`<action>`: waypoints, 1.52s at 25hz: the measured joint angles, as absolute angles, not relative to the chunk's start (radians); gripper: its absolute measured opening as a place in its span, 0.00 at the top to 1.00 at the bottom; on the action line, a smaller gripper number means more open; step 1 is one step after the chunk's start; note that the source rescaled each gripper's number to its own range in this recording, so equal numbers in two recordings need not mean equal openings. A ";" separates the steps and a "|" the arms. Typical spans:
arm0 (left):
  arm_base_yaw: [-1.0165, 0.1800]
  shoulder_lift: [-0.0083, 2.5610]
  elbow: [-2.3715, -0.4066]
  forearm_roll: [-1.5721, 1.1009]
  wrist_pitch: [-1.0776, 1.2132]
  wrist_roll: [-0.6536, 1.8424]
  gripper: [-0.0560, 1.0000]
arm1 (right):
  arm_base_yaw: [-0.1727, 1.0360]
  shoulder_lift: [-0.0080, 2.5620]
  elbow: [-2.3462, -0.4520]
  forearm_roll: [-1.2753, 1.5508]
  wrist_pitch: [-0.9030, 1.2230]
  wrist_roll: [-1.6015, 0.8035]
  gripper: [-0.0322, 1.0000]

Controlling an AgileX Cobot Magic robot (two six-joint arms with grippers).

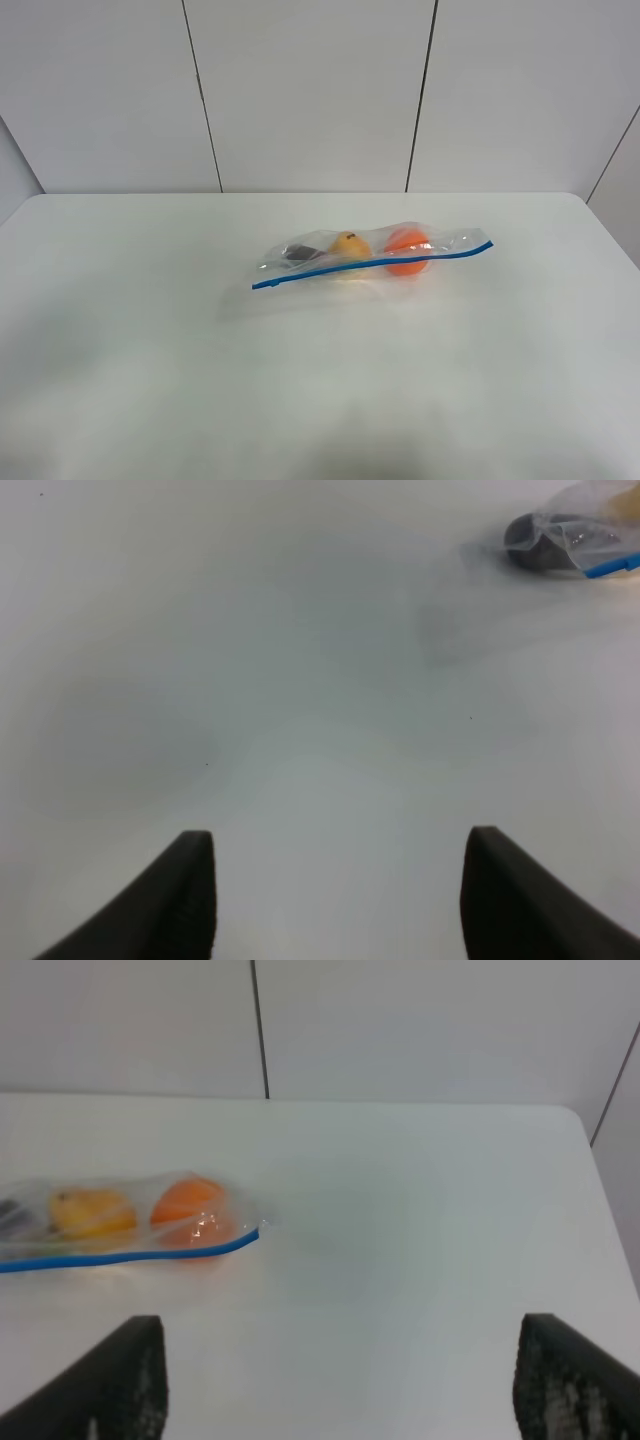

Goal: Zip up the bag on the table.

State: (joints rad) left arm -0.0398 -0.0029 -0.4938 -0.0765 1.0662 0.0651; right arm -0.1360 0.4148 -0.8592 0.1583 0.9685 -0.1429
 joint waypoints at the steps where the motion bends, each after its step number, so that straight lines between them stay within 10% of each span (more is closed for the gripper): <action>1: -0.040 -0.003 -0.494 -0.077 1.066 0.065 0.26 | -0.131 0.401 -0.859 0.158 0.976 -0.138 0.19; 38: -0.040 -0.003 -0.494 -0.075 1.068 0.065 0.26 | 0.027 0.081 -0.613 0.043 1.112 -0.020 0.20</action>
